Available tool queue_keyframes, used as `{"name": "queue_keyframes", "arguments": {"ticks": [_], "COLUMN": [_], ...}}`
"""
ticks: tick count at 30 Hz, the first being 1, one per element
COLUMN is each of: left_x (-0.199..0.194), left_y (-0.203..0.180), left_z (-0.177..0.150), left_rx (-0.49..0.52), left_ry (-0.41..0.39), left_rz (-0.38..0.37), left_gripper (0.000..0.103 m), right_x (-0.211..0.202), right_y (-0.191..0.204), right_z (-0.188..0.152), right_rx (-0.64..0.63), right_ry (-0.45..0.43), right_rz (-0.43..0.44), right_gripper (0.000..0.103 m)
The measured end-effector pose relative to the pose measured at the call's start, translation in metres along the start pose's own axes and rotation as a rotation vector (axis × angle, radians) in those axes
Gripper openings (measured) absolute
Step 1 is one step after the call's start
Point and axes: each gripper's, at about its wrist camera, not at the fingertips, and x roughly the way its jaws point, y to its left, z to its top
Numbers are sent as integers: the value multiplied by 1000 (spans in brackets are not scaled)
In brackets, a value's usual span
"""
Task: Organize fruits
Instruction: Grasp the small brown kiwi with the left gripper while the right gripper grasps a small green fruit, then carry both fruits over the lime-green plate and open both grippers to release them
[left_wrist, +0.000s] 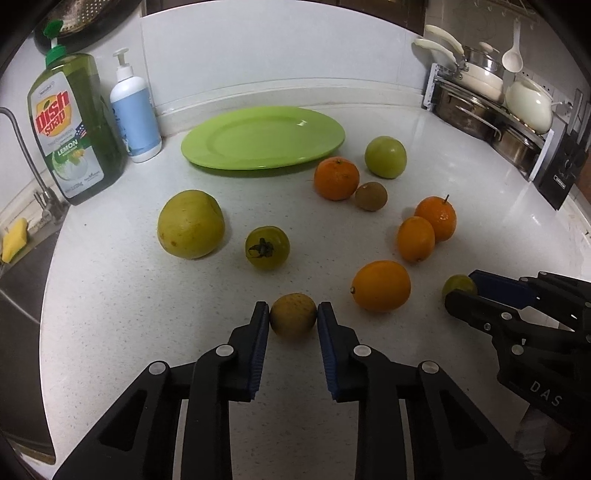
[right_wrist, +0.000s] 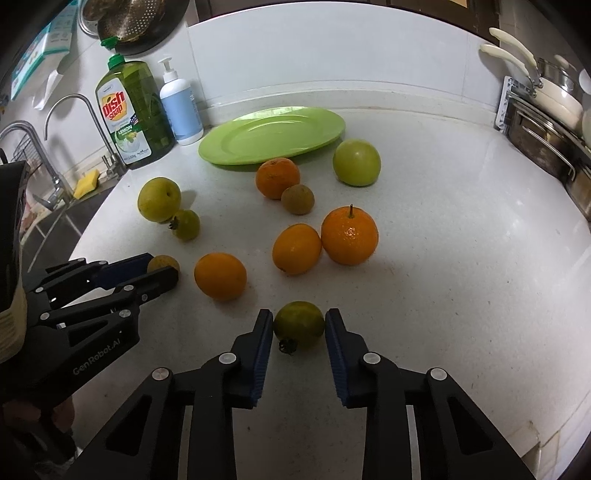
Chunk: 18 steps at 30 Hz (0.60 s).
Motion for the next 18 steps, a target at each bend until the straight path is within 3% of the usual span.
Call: {"name": "queue_keyframes", "arguments": {"ticks": [18], "left_x": [-40], "left_y": [15], "left_z": [15], "left_rx": [-11], "left_ry": [-73], "left_rz": [-53], "left_gripper": [27], "right_x": [-25], "right_y": [20], "right_z": [14], "right_rx": [13], "right_ry": [-71], "right_rz": [28], "right_gripper": [30]}}
